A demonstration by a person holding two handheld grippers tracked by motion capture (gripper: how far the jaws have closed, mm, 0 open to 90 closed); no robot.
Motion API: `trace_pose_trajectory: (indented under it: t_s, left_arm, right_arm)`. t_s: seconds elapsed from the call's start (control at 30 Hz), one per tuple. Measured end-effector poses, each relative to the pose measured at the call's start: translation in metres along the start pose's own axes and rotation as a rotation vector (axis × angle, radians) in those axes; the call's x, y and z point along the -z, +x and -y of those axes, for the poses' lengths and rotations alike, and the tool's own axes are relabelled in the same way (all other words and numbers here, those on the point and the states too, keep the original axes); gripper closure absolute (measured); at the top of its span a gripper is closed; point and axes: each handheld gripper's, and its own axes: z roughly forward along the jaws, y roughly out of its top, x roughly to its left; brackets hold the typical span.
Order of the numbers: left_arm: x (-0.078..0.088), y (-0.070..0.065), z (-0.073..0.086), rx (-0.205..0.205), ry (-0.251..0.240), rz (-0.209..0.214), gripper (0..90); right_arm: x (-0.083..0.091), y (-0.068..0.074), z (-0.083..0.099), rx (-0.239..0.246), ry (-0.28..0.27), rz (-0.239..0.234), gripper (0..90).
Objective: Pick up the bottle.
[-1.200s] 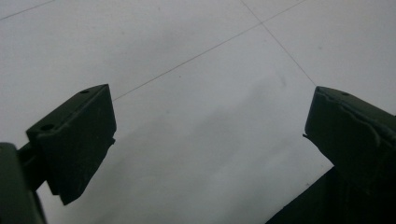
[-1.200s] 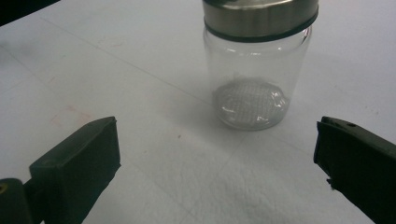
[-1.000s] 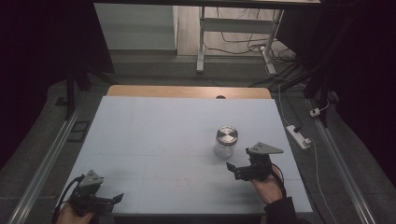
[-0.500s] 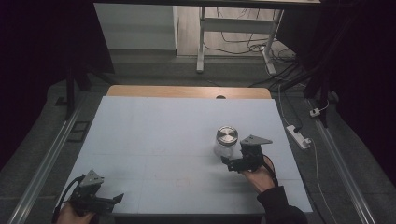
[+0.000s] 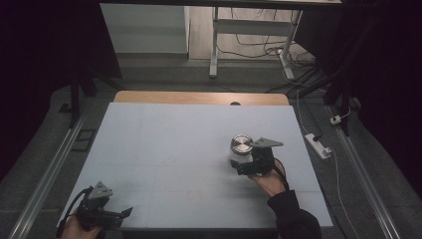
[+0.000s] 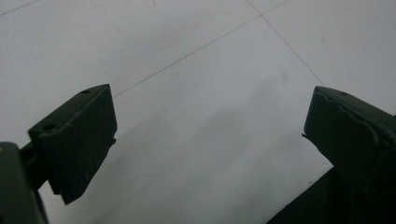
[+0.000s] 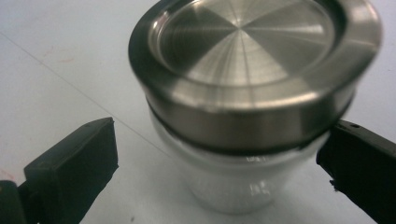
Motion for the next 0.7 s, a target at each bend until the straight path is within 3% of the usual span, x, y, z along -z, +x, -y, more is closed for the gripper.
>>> trace_pose_trajectory:
  t_s: [0.33, 0.7]
  left_arm:
    - [-0.005, -0.006, -0.003, -0.059, 0.057, -0.015, 5.3]
    - [-0.003, -0.004, -0.002, -0.043, 0.037, -0.002, 4.8]
  right_arm:
    - [-0.011, 0.001, -0.006, 0.011, -0.003, 0.037, 0.0]
    - [-0.014, -0.001, -0.009, 0.004, -0.025, 0.046, 7.1]
